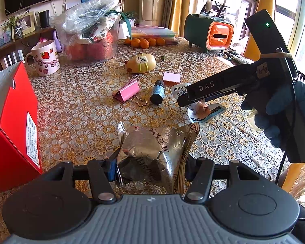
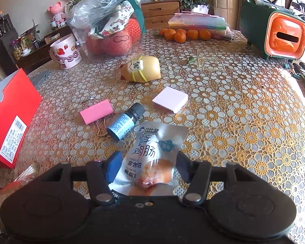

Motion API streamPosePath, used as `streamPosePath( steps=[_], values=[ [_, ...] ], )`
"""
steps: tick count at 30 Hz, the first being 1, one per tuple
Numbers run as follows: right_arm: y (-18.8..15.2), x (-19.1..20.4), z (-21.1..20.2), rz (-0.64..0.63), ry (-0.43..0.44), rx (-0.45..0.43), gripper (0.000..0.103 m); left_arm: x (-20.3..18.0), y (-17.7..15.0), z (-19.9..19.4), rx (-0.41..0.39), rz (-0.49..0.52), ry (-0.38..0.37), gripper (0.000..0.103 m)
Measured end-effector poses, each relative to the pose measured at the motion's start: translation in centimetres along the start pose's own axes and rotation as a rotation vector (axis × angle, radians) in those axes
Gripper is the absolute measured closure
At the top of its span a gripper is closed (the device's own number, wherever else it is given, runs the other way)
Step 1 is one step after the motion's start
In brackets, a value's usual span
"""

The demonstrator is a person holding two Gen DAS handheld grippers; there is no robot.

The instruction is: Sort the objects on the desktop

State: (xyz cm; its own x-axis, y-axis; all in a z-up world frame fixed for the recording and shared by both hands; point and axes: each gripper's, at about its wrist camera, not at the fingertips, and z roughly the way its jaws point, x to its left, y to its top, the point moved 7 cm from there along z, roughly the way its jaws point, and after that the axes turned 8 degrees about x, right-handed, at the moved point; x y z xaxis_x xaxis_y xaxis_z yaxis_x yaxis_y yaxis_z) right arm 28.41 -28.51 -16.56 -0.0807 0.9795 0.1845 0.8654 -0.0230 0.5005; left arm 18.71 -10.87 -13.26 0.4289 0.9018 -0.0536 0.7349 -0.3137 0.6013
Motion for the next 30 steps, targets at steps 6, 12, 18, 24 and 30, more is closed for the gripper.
streamPosePath(
  steps=[6, 12, 18, 24, 30],
  values=[
    [0.0, 0.2, -1.8, -0.007, 0.034, -0.009, 0.045, 0.0, 0.3, -0.7, -0.009, -0.004, 0.000, 0.046],
    [-0.3, 0.8, -4.1, -0.024, 0.059, -0.023, 0.045, 0.2, 0.8, -2.0, -0.029, -0.011, 0.008, 0.046],
    [-0.3, 2.0, -6.7, -0.037, 0.089, -0.050, 0.045, 0.8, 1.5, -4.2, -0.066, -0.020, 0.021, 0.046],
    [0.1, 4.4, -9.3, -0.091, 0.103, -0.088, 0.045, 2.0, 2.1, -7.3, -0.109, -0.026, 0.047, 0.045],
    [0.5, 7.2, -10.9, -0.133, 0.123, -0.102, 0.045, 4.0, 2.1, -10.2, -0.139, -0.036, 0.082, 0.045]
  ],
)
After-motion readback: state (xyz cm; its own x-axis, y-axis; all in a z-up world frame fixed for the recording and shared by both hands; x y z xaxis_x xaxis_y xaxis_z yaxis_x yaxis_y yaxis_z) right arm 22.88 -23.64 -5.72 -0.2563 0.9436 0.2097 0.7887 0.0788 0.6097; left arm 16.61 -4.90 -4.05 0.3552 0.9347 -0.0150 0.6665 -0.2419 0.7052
